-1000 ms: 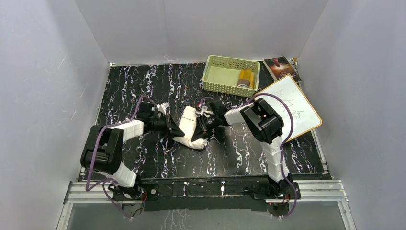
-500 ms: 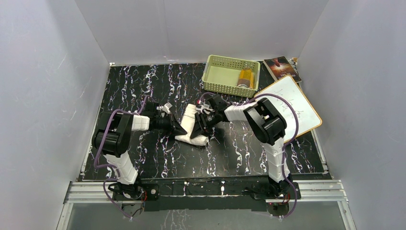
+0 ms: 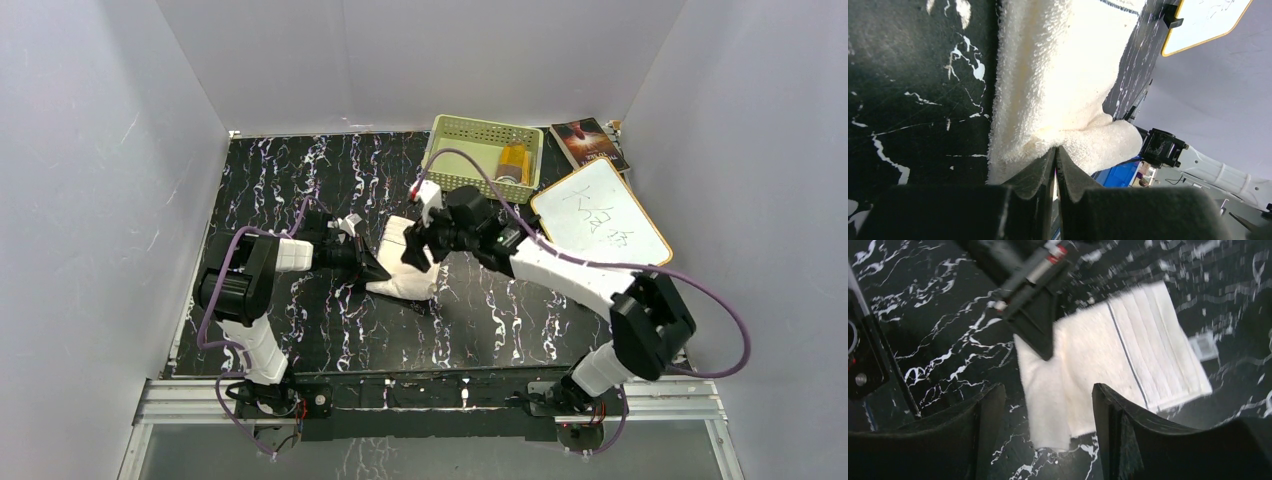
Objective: Roll the towels
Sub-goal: Roll the towel at the center of the board.
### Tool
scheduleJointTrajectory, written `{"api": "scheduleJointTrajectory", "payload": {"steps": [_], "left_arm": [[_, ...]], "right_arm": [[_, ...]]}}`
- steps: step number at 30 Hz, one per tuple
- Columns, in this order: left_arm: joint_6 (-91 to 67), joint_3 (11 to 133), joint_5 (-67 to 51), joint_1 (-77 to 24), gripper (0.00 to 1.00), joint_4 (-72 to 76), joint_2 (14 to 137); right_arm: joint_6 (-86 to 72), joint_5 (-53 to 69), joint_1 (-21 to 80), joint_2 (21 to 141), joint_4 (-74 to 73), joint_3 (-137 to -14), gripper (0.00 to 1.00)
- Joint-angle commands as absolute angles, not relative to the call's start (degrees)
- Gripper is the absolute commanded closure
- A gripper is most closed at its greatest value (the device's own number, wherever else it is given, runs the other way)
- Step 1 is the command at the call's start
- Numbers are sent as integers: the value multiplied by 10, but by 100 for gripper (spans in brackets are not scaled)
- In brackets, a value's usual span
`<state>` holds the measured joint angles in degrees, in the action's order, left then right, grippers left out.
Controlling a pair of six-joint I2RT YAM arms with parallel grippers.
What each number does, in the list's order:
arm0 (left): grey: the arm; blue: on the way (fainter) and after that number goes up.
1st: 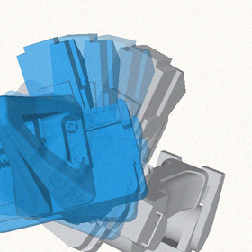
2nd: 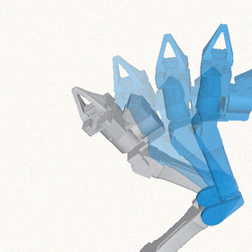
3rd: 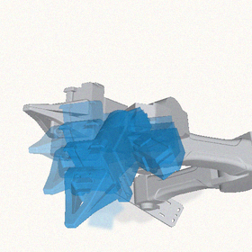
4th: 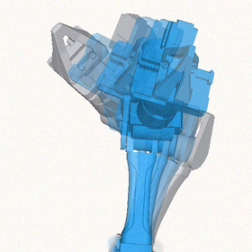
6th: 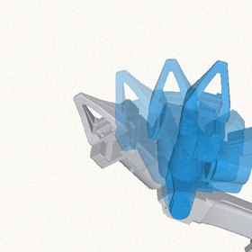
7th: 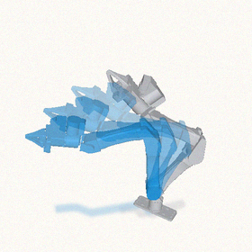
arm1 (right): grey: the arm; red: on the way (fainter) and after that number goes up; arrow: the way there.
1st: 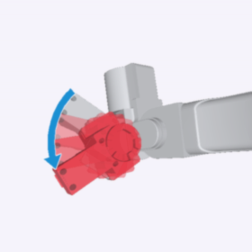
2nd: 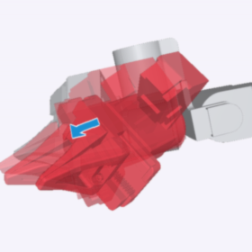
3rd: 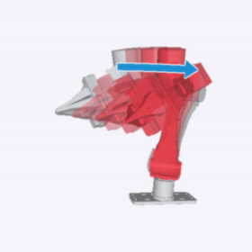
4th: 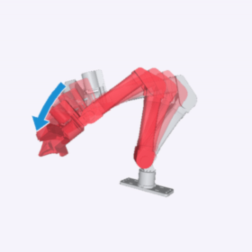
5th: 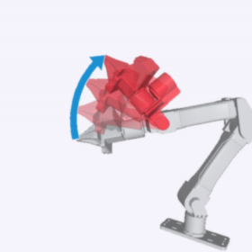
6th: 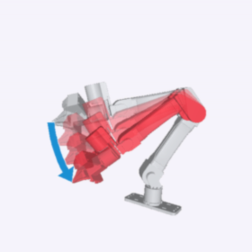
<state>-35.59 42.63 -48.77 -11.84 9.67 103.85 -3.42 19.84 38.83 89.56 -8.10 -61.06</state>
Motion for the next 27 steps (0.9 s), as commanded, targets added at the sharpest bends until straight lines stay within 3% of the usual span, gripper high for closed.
{"api": "scheduleJointTrajectory", "payload": {"steps": [1, 9, 27], "left_arm": [[-292, 416, -351, -118, 93, 17, 1079], [-284, 424, -355, -118, 94, 2, 1078], [-268, 446, -361, -119, 93, -30, 1090]], "right_arm": [[149, 119, 477, 858, -22, -588, 40], [252, 55, 560, 929, -84, -622, 44], [259, 50, 568, 994, -65, -598, 50]]}}
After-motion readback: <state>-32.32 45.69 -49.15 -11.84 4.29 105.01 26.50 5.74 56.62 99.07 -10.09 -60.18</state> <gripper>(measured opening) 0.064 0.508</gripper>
